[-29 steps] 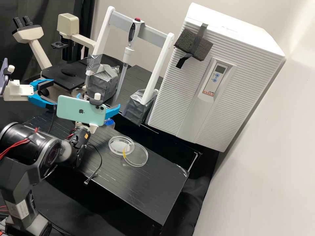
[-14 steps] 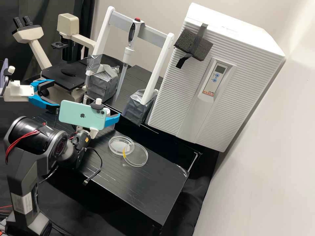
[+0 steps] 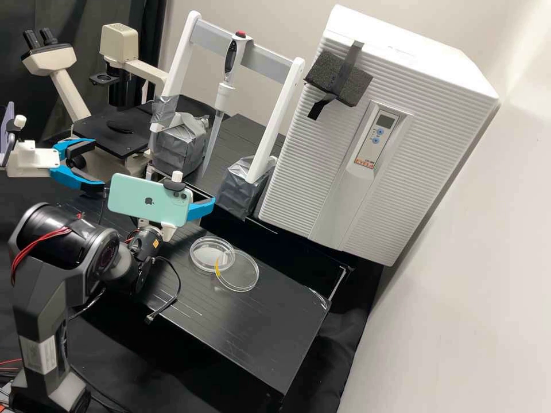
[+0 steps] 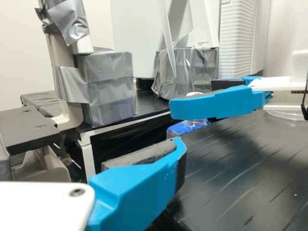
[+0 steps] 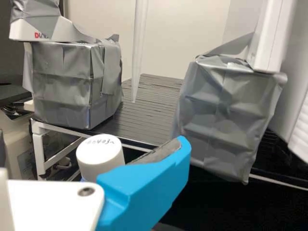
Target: Open the bottle
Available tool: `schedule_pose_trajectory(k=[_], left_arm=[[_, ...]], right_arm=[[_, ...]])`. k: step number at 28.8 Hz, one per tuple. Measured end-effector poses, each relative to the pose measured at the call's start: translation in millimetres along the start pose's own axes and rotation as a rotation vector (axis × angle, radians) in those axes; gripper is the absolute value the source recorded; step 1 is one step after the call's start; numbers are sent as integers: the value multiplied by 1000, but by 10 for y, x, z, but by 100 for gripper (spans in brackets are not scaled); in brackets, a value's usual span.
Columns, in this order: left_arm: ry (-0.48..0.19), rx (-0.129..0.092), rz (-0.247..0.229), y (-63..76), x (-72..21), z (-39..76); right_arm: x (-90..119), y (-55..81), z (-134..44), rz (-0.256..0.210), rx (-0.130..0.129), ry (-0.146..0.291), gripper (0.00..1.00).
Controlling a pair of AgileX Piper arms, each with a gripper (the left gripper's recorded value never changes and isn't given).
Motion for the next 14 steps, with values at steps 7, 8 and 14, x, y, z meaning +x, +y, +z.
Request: schedule_pose_trajectory(k=[7, 8, 14], left_arm=[[0, 0, 0, 0, 0, 0], [0, 0, 0, 0, 0, 0], [0, 0, 0, 0, 0, 0]], right_arm=[[45, -3, 7, 0, -9, 0, 0], [53, -6, 11, -1, -15, -1, 0], [79, -25, 30, -7, -14, -6, 0]])
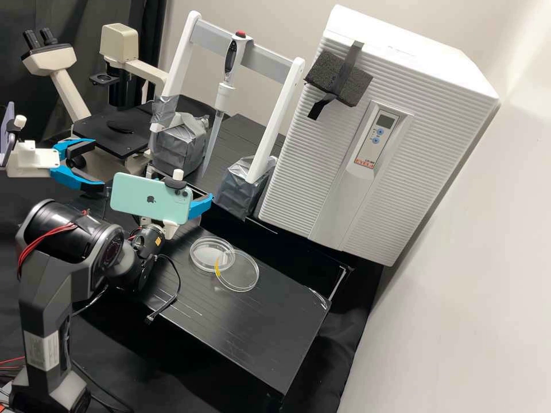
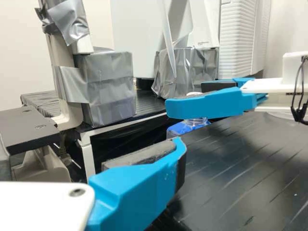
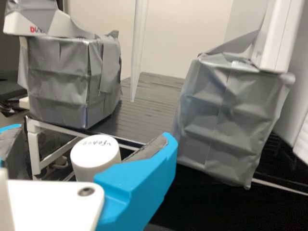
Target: Open the bottle
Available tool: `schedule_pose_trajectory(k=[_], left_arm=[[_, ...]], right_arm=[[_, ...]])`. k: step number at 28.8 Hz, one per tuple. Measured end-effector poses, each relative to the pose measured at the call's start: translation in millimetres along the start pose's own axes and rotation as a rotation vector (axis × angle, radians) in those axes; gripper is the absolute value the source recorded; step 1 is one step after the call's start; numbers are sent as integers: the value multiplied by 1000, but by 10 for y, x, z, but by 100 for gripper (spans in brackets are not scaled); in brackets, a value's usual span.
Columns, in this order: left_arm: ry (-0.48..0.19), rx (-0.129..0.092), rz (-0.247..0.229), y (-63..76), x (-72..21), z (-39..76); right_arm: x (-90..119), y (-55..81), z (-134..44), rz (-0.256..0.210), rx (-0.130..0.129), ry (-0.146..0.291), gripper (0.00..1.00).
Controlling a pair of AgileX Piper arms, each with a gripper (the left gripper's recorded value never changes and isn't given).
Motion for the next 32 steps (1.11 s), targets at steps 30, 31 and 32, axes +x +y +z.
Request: schedule_pose_trajectory(k=[30, 31, 32], left_arm=[[-1, 21, -4, 13, 32, 15], [-1, 21, -4, 13, 32, 15], [-1, 28, -4, 13, 32, 15]], right_arm=[[11, -7, 91, -2, 4, -37, 0], [11, -7, 91, -2, 4, -37, 0], [11, -11, 85, -4, 4, -36, 0]])
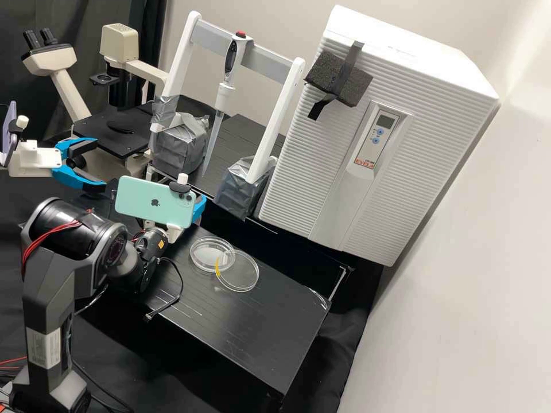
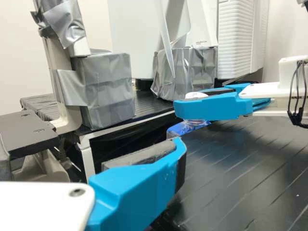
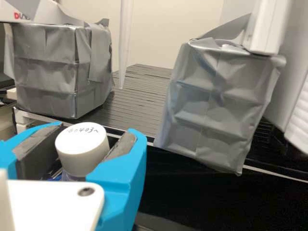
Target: Open the bottle
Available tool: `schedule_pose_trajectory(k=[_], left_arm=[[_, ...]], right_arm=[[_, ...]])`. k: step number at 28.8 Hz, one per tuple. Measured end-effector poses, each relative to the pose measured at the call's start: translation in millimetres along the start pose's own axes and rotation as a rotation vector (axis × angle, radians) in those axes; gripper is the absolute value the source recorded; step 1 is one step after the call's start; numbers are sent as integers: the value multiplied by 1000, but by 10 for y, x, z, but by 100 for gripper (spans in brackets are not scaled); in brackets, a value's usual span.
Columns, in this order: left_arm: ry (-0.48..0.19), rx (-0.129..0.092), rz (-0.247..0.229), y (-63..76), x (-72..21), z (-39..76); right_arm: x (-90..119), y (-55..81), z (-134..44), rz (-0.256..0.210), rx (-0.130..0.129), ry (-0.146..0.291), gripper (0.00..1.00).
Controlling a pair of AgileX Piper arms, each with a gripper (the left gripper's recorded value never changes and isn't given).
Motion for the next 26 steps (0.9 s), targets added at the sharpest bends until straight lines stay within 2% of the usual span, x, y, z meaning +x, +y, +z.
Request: schedule_pose_trajectory(k=[5, 11, 26], left_arm=[[2, 15, 1, 1, 0, -2], [14, 9, 8, 7, 0, -13], [18, 13, 10, 9, 0, -16]], right_arm=[[0, 0, 0, 0, 0, 0, 0], [0, 0, 0, 0, 0, 0, 0], [-4, 10, -9, 4, 0, 3, 0]])
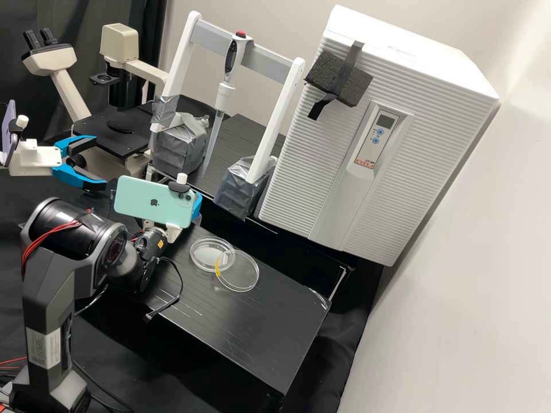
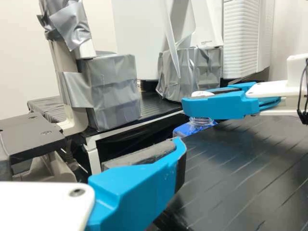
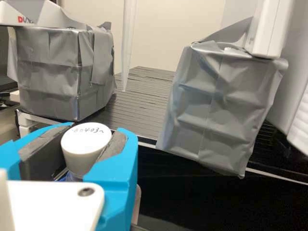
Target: Open the bottle
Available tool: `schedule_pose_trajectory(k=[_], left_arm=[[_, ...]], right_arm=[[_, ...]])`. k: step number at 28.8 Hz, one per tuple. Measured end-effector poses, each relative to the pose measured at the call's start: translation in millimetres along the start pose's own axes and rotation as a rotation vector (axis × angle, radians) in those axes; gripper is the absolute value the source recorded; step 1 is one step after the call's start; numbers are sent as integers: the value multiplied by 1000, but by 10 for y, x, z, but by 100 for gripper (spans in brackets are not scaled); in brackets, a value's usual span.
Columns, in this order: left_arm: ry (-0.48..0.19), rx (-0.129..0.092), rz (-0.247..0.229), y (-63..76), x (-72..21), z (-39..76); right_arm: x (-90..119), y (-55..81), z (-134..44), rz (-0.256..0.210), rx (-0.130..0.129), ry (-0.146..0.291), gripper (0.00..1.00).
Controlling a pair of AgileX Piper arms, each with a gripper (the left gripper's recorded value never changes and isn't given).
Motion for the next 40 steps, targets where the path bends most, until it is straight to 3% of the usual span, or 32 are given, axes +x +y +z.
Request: schedule_pose_trajectory(k=[9, 20, 27, 33, 40], left_arm=[[0, 0, 0, 0, 0, 0], [-3, -1, 0, -2, 7, 13], [-10, -1, -1, -5, 15, 31], [-17, 0, -2, -5, 30, 52], [-22, 5, -13, -5, 60, 71]], right_arm=[[-29, 84, -74, 36, -3, 31, 0], [-226, 181, -166, 83, -3, 89, 0], [-451, 123, -138, 22, 1, 122, 0], [-618, 24, -14, -37, 10, 87, 0], [-736, -45, 54, -94, -5, 82, 0]])
